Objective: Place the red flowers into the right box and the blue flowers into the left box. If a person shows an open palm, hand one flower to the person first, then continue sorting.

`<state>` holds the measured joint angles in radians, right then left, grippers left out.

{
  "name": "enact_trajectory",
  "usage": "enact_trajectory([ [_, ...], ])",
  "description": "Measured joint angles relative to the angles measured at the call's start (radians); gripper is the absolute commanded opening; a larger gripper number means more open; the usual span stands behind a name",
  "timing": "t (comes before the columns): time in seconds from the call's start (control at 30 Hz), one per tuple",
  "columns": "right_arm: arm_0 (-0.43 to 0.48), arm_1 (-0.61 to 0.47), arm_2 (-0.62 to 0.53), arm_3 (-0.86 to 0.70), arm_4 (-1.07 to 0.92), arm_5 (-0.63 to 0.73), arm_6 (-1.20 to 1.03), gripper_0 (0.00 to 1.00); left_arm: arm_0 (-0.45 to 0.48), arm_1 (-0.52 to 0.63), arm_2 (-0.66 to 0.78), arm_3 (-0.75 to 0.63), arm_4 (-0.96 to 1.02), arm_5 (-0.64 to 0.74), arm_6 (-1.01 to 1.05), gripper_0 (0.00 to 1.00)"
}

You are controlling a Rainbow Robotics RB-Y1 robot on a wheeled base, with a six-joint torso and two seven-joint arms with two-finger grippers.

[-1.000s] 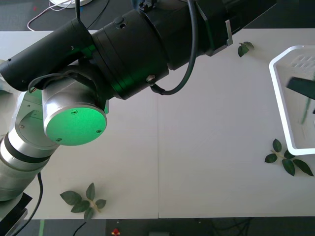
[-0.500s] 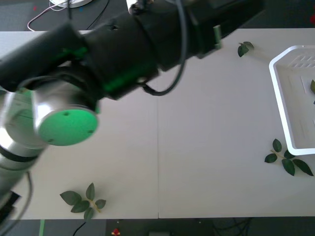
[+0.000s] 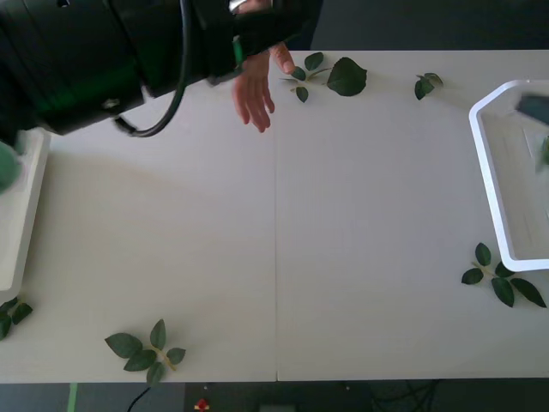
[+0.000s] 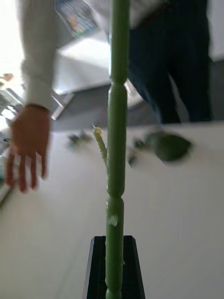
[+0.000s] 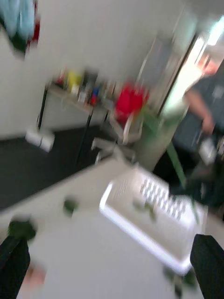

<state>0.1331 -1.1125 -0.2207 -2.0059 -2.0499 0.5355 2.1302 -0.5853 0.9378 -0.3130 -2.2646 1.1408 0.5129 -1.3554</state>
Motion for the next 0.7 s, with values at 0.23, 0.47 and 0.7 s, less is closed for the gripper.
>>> enact_trajectory([
  [0.23, -0.264, 0.102, 0.181, 0.062, 0.022, 0.0, 0.363, 0.0, 0.078, 0.0, 0.197, -0.059, 0.044, 0.35, -0.004, 1.0],
  [0.47, -0.46, 0.208, 0.319, 0.196, 0.15, 0.0, 0.548, 0.0, 0.156, 0.0, 0.23, -0.059, 0.095, 0.378, -0.243, 1.0],
  [0.7, -0.594, 0.33, 0.418, 0.339, 0.285, -0.051, 0.591, 0.0, 0.166, 0.0, 0.23, -0.059, 0.107, 0.378, -0.284, 1.0],
])
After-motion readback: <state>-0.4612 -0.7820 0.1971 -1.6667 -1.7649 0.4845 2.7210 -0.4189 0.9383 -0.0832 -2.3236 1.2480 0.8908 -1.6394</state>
